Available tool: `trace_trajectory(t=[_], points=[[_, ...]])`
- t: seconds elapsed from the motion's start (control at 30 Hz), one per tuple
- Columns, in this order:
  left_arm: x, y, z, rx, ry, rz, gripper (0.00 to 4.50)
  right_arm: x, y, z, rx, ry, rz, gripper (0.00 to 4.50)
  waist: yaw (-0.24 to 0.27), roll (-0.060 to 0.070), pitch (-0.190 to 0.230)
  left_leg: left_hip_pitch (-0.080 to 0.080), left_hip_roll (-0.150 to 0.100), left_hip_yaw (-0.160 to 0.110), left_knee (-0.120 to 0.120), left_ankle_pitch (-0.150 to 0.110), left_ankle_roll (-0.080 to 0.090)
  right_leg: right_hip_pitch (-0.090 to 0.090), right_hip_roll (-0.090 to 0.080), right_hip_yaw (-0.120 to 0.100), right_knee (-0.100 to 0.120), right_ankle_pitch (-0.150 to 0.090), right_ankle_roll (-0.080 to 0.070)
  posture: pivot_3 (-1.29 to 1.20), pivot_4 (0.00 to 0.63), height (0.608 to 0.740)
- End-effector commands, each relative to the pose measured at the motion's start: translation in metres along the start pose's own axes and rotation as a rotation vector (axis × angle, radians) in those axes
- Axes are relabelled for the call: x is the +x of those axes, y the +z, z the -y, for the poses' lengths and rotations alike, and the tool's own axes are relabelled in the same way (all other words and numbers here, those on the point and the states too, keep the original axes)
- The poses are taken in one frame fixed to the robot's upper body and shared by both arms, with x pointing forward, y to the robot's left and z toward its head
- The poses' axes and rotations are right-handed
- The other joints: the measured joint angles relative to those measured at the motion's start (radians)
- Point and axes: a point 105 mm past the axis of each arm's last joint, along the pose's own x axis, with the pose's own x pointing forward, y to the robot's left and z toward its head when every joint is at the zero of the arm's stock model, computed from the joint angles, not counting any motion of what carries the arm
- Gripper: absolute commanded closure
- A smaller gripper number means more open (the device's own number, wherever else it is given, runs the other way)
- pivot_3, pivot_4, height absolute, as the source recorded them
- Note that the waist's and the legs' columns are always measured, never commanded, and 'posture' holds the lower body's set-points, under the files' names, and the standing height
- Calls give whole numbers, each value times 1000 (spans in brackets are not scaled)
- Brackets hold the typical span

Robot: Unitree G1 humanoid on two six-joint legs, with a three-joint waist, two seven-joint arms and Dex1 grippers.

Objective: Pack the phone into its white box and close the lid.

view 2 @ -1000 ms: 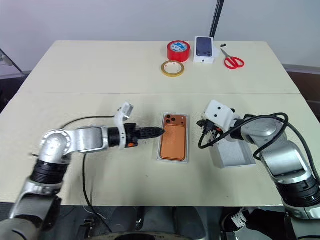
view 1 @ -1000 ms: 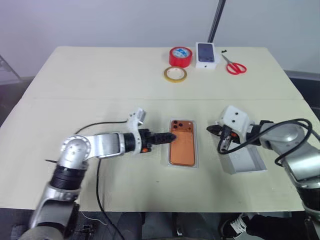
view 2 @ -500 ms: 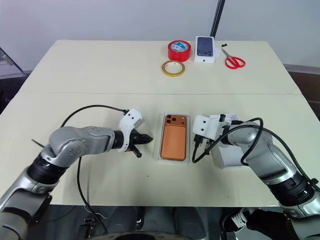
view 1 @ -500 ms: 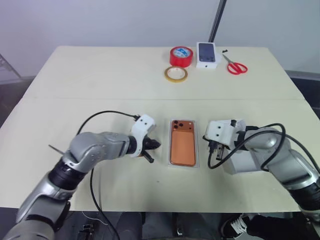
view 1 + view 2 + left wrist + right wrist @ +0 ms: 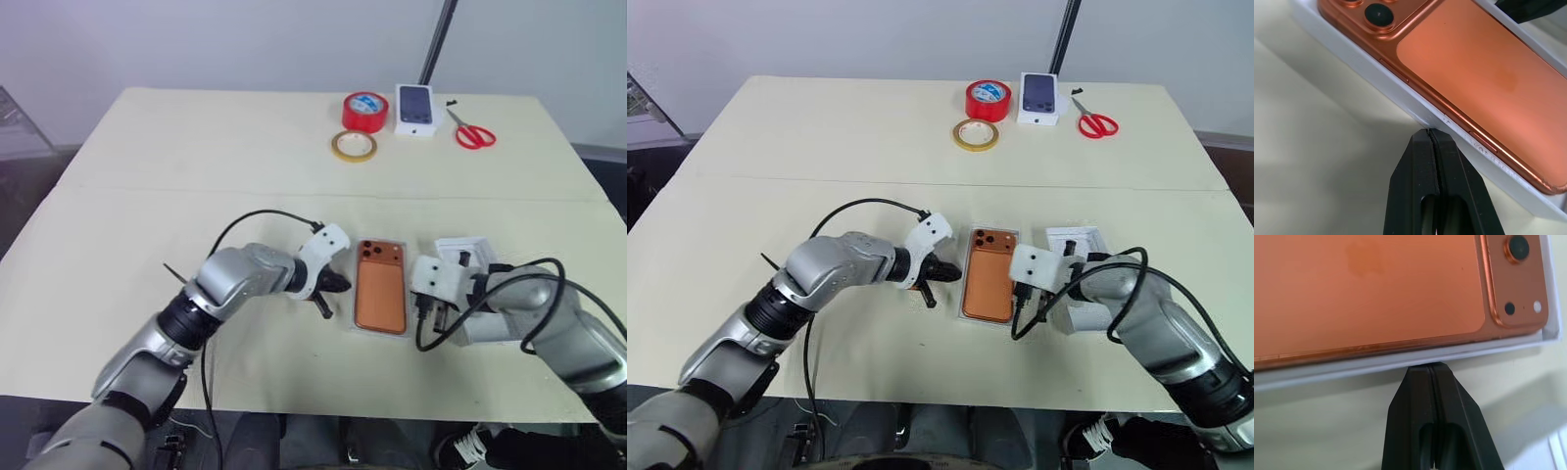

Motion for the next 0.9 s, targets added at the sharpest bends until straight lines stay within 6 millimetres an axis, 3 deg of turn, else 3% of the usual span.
trace_trajectory(t=[0.03, 0.23, 0.37, 0.47, 0.53, 0.6, 0.7, 0.9], points=[[12, 5, 22, 35, -102, 5, 4458, -16, 3, 2, -18, -36, 9, 4500, -2, 0, 0, 0, 0, 0, 0, 0, 0, 0, 0, 0, 0, 0, 0, 0, 150, 740], [12, 1, 18, 12, -90, -2, 4458, -30, -13, 2, 18, -68, -44, 4500, -4, 0, 0, 0, 1, 0, 0, 0, 0, 0, 1, 0, 0, 0, 0, 0, 150, 740], [0, -5, 4, -14, -41, 3, 4458, -46, -15, 7, 78, -87, -36, 4500, -7, 0, 0, 1, 1, 0, 0, 0, 0, 0, 1, 0, 0, 0, 0, 0, 150, 740], [-20, -9, -14, -16, 31, 49, 4500, -62, -4, 11, 185, -72, 34, 3618, -15, 1, 0, 1, 2, 0, -1, 0, 0, 0, 2, 0, 1, 0, 0, 0, 150, 740], [-30, -9, -20, 2, 61, 83, 4500, -66, -2, 12, 226, -82, 48, 2663, -24, 1, 0, 2, 4, 0, -1, 0, 0, 1, 2, 0, 1, 0, 0, 0, 150, 740], [-47, 2, -21, 121, 97, 233, 4500, -66, -8, 15, 337, -99, 18, 1686, -28, 1, 0, 2, 4, 0, -1, 0, 0, 1, 2, 0, 1, 0, 0, 0, 150, 740], [-62, 7, -16, 266, 120, 341, 4500, -64, -18, 15, 455, -109, -43, 1686, -25, 2, 0, 2, 4, 1, -2, 0, 0, 0, 1, 1, 0, 0, 0, 0, 150, 740], [-79, -11, 4, 451, 49, 384, 4500, -43, -25, 23, 691, -145, -66, 1686, -24, 2, 0, 2, 3, 2, -2, 0, 0, 0, 0, 1, 0, 0, -1, 0, 150, 740]])
